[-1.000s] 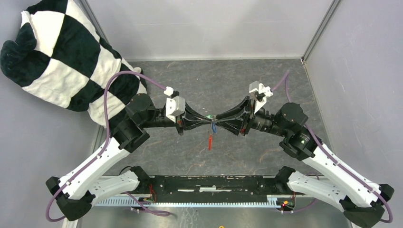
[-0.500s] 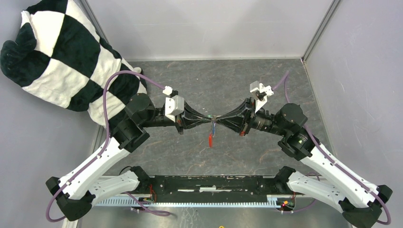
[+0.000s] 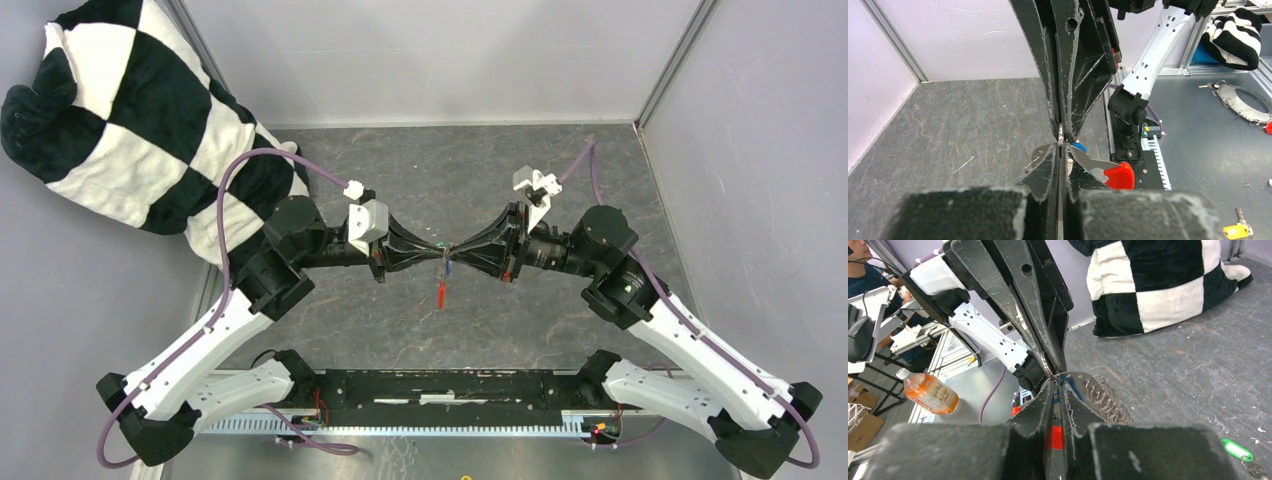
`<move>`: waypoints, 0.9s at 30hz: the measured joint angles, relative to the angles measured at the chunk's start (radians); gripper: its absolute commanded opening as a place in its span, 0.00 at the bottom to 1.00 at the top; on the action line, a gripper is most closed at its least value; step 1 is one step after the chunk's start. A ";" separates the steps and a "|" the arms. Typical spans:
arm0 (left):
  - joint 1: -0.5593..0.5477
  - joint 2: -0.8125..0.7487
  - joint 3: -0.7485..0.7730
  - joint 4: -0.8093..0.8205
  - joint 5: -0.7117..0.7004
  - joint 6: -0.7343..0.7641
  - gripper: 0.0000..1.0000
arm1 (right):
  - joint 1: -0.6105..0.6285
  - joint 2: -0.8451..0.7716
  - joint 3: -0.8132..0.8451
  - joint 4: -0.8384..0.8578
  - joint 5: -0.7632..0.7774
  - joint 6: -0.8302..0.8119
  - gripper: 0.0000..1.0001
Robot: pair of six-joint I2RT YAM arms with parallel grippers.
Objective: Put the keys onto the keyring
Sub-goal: Adjust the key on the keyring.
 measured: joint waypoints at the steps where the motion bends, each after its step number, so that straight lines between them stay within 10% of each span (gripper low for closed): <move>1: 0.000 0.000 0.000 -0.001 0.000 0.000 0.02 | 0.000 0.011 0.023 -0.028 -0.007 -0.013 0.28; 9: -0.001 0.000 0.002 0.002 0.003 0.001 0.02 | -0.001 0.062 0.227 -0.273 -0.006 -0.209 0.49; 27: -0.001 0.003 0.011 -0.024 0.068 0.002 0.02 | -0.001 0.090 0.226 -0.223 -0.128 -0.306 0.30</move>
